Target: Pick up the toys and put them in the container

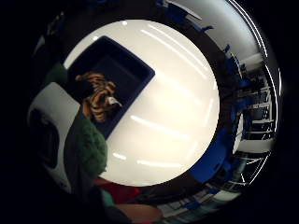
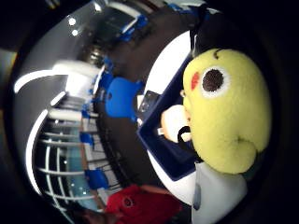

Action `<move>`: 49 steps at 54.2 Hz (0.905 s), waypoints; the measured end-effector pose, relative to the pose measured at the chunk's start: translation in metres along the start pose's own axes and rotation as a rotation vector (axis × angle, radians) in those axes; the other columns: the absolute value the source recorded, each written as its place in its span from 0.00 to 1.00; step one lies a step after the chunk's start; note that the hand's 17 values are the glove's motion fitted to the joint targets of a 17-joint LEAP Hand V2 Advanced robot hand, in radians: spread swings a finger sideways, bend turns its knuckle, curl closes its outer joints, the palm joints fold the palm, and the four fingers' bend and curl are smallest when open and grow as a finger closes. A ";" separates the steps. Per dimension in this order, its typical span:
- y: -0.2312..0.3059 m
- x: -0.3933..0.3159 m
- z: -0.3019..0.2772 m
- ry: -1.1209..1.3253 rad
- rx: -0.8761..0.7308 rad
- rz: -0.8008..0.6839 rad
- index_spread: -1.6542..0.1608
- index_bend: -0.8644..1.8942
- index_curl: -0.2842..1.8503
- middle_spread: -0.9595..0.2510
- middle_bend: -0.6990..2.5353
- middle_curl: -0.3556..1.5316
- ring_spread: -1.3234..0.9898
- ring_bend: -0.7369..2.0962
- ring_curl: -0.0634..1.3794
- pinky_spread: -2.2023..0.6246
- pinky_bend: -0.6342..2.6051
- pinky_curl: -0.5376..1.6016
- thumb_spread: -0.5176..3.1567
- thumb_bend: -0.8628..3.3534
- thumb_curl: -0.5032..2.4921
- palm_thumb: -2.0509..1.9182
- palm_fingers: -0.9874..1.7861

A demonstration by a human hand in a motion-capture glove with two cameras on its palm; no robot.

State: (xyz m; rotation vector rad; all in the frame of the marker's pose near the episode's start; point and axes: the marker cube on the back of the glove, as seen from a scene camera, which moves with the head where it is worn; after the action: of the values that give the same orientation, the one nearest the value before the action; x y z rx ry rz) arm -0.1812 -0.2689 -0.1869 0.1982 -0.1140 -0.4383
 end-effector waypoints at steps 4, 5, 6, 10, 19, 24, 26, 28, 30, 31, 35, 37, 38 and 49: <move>-0.005 -0.027 -0.012 0.003 0.017 -0.037 0.64 0.40 0.34 0.40 0.45 0.62 0.33 0.65 0.51 0.63 0.57 0.48 0.25 0.25 0.50 0.70 0.64; -0.006 -0.032 -0.015 -0.007 0.019 -0.048 0.64 0.40 0.34 0.40 0.45 0.63 0.33 0.65 0.51 0.63 0.57 0.48 0.25 0.25 0.50 0.70 0.63; -0.006 -0.038 -0.018 -0.023 0.020 -0.057 0.64 0.40 0.35 0.40 0.45 0.63 0.33 0.65 0.52 0.63 0.57 0.48 0.25 0.24 0.50 0.70 0.63; -0.007 -0.046 -0.023 -0.059 0.021 -0.063 0.63 0.40 0.36 0.40 0.45 0.64 0.33 0.65 0.52 0.63 0.56 0.48 0.25 0.24 0.51 0.69 0.62; -0.010 -0.053 -0.022 -0.045 0.002 -0.040 0.63 0.41 0.38 0.40 0.44 0.65 0.32 0.62 0.51 0.63 0.53 0.46 0.26 0.24 0.52 0.69 0.59; -0.013 -0.057 -0.011 -0.003 -0.090 0.016 0.63 0.39 0.39 0.40 0.41 0.64 0.32 0.59 0.50 0.64 0.54 0.46 0.28 0.24 0.52 0.69 0.52; -0.010 -0.054 -0.005 -0.003 -0.139 0.005 0.64 0.39 0.40 0.41 0.38 0.62 0.33 0.58 0.50 0.66 0.54 0.46 0.31 0.23 0.52 0.66 0.45; -0.006 -0.051 0.000 -0.013 -0.173 -0.028 0.65 0.37 0.39 0.46 0.34 0.59 0.37 0.55 0.49 0.70 0.55 0.47 0.35 0.21 0.50 0.62 0.35; -0.004 -0.045 0.004 -0.003 -0.186 -0.042 0.66 0.37 0.39 0.50 0.32 0.58 0.39 0.54 0.49 0.72 0.56 0.48 0.37 0.20 0.49 0.61 0.32; -0.003 -0.040 0.006 0.016 -0.189 -0.042 0.67 0.36 0.38 0.53 0.31 0.57 0.41 0.50 0.46 0.73 0.57 0.47 0.38 0.19 0.48 0.60 0.28; 0.003 -0.030 0.009 0.015 -0.197 -0.028 0.68 0.35 0.35 0.59 0.28 0.54 0.46 0.43 0.41 0.76 0.58 0.46 0.41 0.19 0.45 0.57 0.27; 0.007 -0.026 0.010 0.004 -0.204 -0.017 0.69 0.35 0.34 0.62 0.27 0.52 0.48 0.41 0.39 0.77 0.58 0.46 0.43 0.19 0.43 0.56 0.27; 0.009 -0.020 0.011 0.028 -0.205 -0.017 0.70 0.35 0.34 0.63 0.26 0.51 0.49 0.40 0.38 0.78 0.58 0.46 0.43 0.19 0.43 0.56 0.27; 0.033 0.016 0.013 0.002 -0.177 0.053 0.71 0.36 0.30 0.70 0.26 0.46 0.54 0.37 0.34 0.81 0.57 0.44 0.47 0.20 0.37 0.54 0.29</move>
State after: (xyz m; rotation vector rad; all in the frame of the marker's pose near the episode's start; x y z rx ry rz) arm -0.1554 -0.2485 -0.1662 0.0215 -0.0774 -0.3931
